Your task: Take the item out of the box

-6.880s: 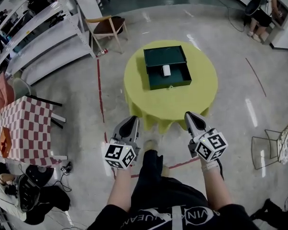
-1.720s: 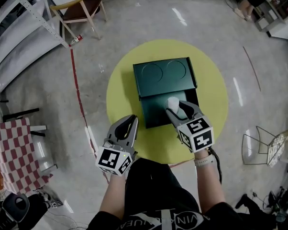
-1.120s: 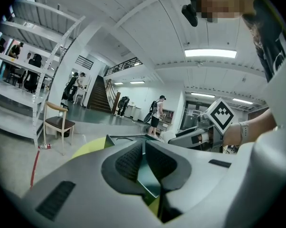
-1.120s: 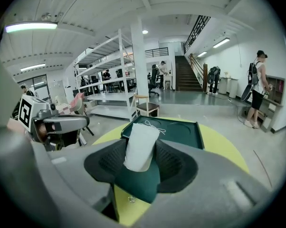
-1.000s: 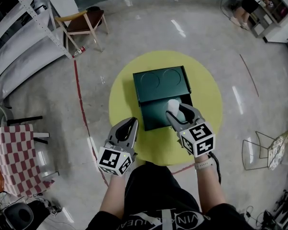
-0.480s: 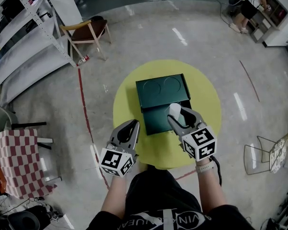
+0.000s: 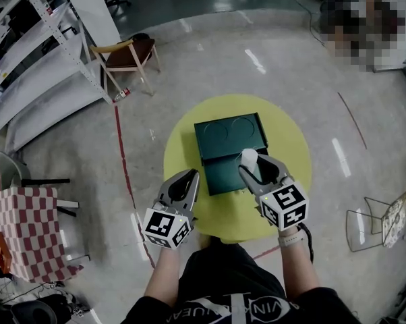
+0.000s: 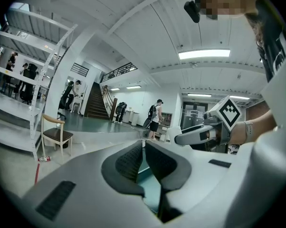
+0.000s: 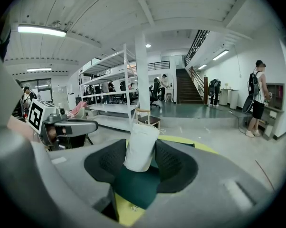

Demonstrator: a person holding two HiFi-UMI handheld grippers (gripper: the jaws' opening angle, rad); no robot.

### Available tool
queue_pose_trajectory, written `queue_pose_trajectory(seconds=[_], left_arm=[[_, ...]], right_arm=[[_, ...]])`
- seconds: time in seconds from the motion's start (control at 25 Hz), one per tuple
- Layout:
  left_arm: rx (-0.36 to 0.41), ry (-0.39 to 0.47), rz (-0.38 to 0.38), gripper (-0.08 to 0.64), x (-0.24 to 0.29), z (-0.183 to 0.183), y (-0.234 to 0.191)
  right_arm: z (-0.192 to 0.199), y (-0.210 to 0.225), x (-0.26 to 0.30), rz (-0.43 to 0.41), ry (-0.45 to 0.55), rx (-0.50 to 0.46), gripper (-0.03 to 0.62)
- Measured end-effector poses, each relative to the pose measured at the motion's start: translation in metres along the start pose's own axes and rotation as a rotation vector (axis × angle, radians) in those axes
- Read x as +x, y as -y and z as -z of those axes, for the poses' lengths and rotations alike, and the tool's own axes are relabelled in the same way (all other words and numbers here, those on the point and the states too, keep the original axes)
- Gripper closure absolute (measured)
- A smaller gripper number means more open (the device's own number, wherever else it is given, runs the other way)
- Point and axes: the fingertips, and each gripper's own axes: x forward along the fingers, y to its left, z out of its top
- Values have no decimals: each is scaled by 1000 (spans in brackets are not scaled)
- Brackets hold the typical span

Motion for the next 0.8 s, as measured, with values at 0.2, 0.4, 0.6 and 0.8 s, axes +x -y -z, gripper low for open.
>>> queue_pose_trajectory(seconds=[0.2, 0.4, 0.6, 0.8], left_arm=[[13, 16, 2, 535, -2, -9, 1], [20, 34, 4, 535, -3, -19, 1], [29, 47, 11, 535, -2, -30, 6], [35, 57, 11, 535, -2, -38, 5]], right_arm=[[-9, -1, -5, 4, 25, -8, 397], [-20, -4, -9, 4, 43, -25, 397], [-30, -3, -17, 9, 59, -35, 397], [-39, -5, -23, 15, 85, -47, 397]])
